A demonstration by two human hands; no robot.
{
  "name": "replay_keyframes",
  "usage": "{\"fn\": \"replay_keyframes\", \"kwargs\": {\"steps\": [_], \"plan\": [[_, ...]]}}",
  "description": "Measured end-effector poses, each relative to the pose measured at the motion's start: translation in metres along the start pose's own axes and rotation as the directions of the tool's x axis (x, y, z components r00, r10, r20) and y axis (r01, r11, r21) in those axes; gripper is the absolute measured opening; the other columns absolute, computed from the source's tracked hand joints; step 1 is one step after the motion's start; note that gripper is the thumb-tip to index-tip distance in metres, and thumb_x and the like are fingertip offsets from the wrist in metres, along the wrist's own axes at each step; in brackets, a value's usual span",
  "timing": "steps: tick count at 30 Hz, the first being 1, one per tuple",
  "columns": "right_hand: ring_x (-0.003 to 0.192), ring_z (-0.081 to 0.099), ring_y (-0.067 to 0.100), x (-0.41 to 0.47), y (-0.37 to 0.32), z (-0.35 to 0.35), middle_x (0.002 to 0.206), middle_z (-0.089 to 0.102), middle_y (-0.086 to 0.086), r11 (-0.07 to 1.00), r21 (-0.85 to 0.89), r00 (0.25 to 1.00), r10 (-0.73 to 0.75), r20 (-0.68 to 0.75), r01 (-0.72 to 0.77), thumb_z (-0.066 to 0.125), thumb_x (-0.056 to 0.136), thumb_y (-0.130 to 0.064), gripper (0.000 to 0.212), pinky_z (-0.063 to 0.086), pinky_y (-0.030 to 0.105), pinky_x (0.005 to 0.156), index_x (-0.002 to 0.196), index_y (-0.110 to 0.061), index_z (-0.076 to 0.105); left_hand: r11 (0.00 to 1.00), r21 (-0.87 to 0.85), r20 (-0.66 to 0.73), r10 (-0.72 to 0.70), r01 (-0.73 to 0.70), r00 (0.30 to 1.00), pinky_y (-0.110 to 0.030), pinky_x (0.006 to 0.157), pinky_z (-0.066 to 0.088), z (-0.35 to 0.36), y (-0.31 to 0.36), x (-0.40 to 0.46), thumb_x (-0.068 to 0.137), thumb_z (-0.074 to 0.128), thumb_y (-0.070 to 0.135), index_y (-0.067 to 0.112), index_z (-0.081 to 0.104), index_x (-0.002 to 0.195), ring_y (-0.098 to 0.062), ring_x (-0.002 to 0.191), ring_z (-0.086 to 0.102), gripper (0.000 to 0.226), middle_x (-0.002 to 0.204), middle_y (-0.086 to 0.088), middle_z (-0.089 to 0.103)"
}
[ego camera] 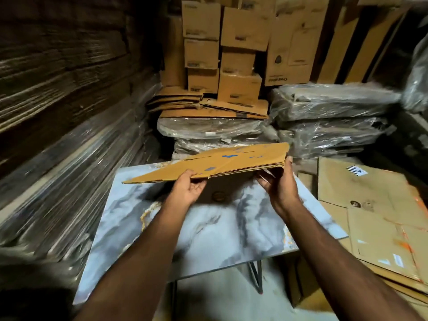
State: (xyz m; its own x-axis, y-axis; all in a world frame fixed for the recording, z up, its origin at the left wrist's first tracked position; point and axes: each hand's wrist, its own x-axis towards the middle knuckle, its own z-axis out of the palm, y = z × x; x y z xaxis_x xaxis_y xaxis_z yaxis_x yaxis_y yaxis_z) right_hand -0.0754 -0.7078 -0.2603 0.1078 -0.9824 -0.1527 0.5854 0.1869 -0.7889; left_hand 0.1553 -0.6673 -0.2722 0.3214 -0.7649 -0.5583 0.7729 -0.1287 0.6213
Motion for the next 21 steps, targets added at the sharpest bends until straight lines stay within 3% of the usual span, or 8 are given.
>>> {"fn": "replay_keyframes", "kwargs": {"steps": [3, 8, 9, 11, 13, 16, 19, 21], "plan": [[0.112, 0.064, 0.025, -0.002, -0.02, -0.017, 0.124, 0.058, 0.006, 0.997, -0.061, 0.998, -0.041, 0.039, 0.043, 0.035, 0.087, -0.067, 0.064, 0.057, 0.042, 0.086, 0.125, -0.018, 0.05, 0.999, -0.04, 0.009, 0.019, -0.019, 1.0, -0.038, 0.099, 0.044, 0.048, -0.023, -0.01, 0.101, 0.042, 0.009, 0.004, 0.048, 0.082, -0.026, 0.074, 0.057, 0.02, 0.081, -0.019, 0.056], [0.098, 0.062, 0.022, 0.011, -0.033, -0.049, 0.105, 0.06, 0.011, 0.953, -0.285, 0.992, -0.072, 0.102, 0.098, 0.056, 0.099, -0.032, 0.021, 0.059, 0.034, 0.076, 0.104, -0.011, 0.053, 1.0, -0.03, 0.032, 0.003, -0.002, 0.999, -0.037, 0.098, 0.045, 0.116, -0.079, -0.025, 0.1, 0.039, 0.007, 0.0, 0.048, 0.083, -0.029, 0.082, 0.057, 0.022, 0.083, -0.02, 0.056], [0.097, 0.065, 0.022, 0.014, -0.034, -0.056, 0.106, 0.064, 0.012, 0.957, -0.285, 0.994, -0.032, 0.104, 0.06, 0.06, 0.098, -0.03, 0.023, 0.06, 0.032, 0.072, 0.108, -0.01, 0.056, 1.0, -0.011, 0.04, -0.017, 0.018, 0.999, -0.034, 0.094, 0.05, 0.127, -0.094, -0.031, 0.1, 0.039, 0.007, -0.001, 0.049, 0.083, -0.029, 0.08, 0.057, 0.021, 0.082, -0.02, 0.057], [0.099, 0.069, 0.023, 0.023, -0.038, -0.069, 0.109, 0.071, 0.012, 0.979, -0.201, 0.997, 0.054, 0.056, -0.042, 0.065, 0.095, -0.03, 0.029, 0.06, 0.032, 0.068, 0.114, -0.009, 0.062, 0.998, -0.008, 0.053, -0.06, 0.06, 0.997, -0.027, 0.067, 0.058, 0.144, -0.126, -0.038, 0.099, 0.043, 0.008, 0.0, 0.051, 0.083, -0.025, 0.075, 0.058, 0.02, 0.076, -0.019, 0.061], [0.093, 0.071, 0.025, 0.03, -0.046, -0.085, 0.105, 0.071, 0.013, 0.978, -0.154, 0.99, 0.132, -0.05, -0.138, 0.067, 0.094, -0.025, 0.025, 0.059, 0.03, 0.059, 0.111, -0.008, 0.063, 0.997, 0.008, 0.039, -0.081, 0.081, 0.996, -0.025, 0.052, 0.056, 0.153, -0.155, -0.042, 0.098, 0.047, 0.01, 0.001, 0.053, 0.08, -0.022, 0.073, 0.058, 0.021, 0.064, -0.017, 0.065], [0.084, 0.065, 0.02, 0.038, -0.059, -0.11, 0.101, 0.064, 0.011, 0.963, -0.159, 0.968, 0.194, -0.161, -0.219, 0.057, 0.094, -0.004, 0.009, 0.06, 0.028, 0.053, 0.1, -0.01, 0.059, 0.997, 0.038, 0.026, -0.071, 0.07, 0.997, -0.03, 0.074, 0.054, 0.143, -0.177, -0.043, 0.097, 0.047, 0.017, 0.001, 0.055, 0.09, -0.024, 0.079, 0.061, 0.019, 0.083, -0.019, 0.063], [0.095, 0.064, 0.024, 0.043, -0.07, -0.137, 0.115, 0.062, 0.014, 0.95, -0.172, 0.952, 0.223, -0.209, -0.26, 0.057, 0.092, -0.003, 0.023, 0.06, 0.029, 0.052, 0.115, -0.004, 0.057, 0.997, -0.071, -0.035, 0.011, -0.014, 0.999, -0.04, 0.095, 0.049, 0.11, -0.17, -0.038, 0.099, 0.047, 0.016, 0.009, 0.053, 0.099, -0.027, 0.082, 0.061, 0.009, 0.093, -0.017, 0.061], [0.094, 0.067, 0.025, 0.044, -0.069, -0.154, 0.113, 0.067, 0.014, 0.934, -0.219, 0.953, 0.249, -0.171, -0.283, 0.058, 0.093, -0.006, 0.03, 0.061, 0.031, 0.058, 0.123, -0.003, 0.056, 0.989, -0.115, -0.075, 0.081, -0.089, 0.994, -0.045, 0.093, 0.053, 0.085, -0.161, -0.032, 0.101, 0.045, 0.012, 0.012, 0.056, 0.103, -0.024, 0.074, 0.067, 0.011, 0.092, -0.013, 0.066]]}}
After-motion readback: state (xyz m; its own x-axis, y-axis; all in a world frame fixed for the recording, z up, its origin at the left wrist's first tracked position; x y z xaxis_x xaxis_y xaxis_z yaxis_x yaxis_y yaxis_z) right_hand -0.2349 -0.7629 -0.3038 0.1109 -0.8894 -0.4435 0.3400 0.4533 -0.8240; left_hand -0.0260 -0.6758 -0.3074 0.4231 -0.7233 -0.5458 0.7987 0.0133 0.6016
